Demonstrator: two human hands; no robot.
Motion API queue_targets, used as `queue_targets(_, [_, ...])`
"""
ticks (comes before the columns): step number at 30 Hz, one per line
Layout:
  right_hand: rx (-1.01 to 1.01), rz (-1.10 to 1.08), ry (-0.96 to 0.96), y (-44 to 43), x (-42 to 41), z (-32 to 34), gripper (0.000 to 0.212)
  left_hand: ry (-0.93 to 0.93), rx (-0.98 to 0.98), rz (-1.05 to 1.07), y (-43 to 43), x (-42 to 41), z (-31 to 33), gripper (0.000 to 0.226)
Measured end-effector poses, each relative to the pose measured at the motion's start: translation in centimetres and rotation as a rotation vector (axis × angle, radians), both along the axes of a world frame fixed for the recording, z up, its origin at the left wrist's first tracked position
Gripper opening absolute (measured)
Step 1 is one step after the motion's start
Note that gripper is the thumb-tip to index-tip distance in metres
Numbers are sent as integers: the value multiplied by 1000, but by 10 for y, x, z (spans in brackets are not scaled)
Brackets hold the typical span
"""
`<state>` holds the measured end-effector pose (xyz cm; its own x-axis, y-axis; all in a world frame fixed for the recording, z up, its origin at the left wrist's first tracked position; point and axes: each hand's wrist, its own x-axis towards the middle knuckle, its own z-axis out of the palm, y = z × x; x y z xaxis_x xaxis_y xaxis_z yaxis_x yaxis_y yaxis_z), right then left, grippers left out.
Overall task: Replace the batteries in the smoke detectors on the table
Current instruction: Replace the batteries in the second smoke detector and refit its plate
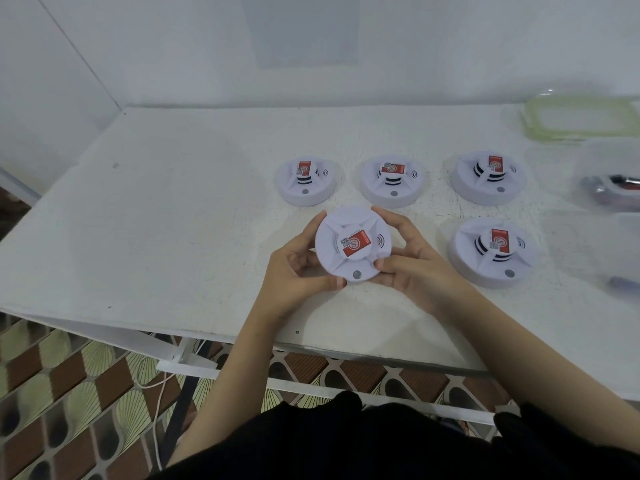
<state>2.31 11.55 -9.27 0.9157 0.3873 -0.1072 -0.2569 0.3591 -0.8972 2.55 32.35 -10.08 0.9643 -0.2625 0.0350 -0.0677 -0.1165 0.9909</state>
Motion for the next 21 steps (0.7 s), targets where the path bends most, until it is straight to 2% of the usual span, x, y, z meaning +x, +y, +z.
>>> queue_targets(21, [-13, -11, 7, 1, 0, 1, 69, 7, 19, -11, 1, 0, 1, 87])
